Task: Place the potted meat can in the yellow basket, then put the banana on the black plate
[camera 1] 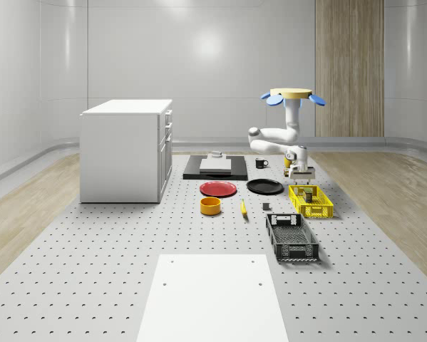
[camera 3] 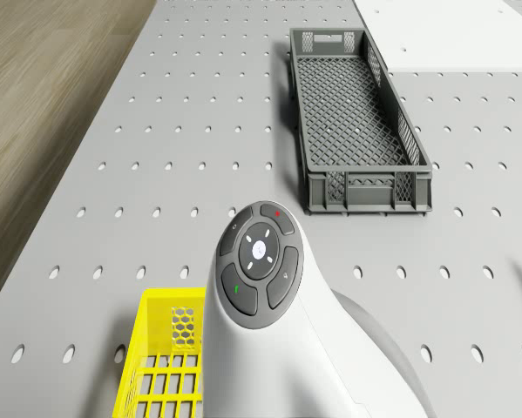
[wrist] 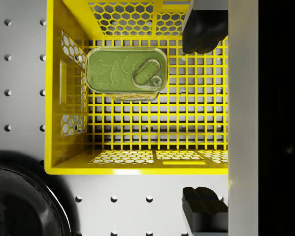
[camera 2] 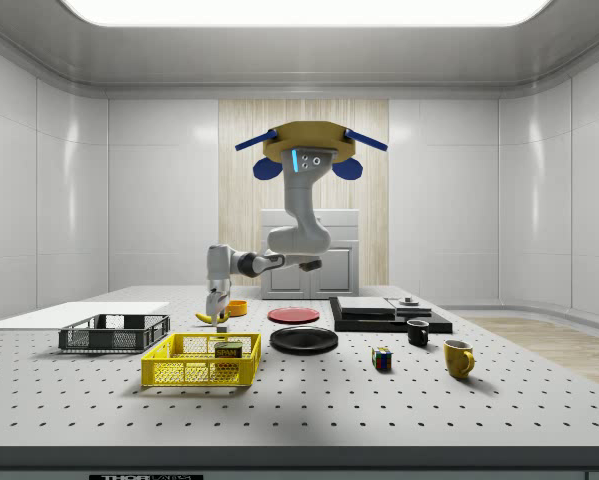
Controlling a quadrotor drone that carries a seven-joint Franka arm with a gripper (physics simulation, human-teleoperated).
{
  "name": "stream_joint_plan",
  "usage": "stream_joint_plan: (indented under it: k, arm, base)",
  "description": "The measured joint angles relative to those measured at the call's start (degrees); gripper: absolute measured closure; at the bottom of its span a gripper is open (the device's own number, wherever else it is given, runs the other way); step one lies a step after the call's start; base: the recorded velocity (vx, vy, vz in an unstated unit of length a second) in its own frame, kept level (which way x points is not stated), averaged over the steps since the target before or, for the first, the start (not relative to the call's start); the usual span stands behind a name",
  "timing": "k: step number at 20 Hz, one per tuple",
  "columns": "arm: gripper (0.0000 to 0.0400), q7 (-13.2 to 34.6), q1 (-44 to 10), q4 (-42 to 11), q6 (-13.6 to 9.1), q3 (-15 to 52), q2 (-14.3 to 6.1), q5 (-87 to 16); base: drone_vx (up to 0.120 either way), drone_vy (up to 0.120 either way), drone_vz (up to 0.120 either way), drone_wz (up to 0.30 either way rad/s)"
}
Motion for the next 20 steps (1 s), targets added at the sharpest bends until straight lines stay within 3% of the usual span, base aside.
stream_joint_plan:
  k: [16, 20]
  arm:
    - [0.0000, 0.0, 0.0, 0.0, 0.1, 0.1, -0.1, 0.1]
    - [0.0000, 0.0, 0.0, 0.0, 0.1, 0.1, -0.1, 0.1]
  base:
    - [0.120, -0.120, 0.000, 0.000]
    - [0.020, -0.120, 0.000, 0.000]
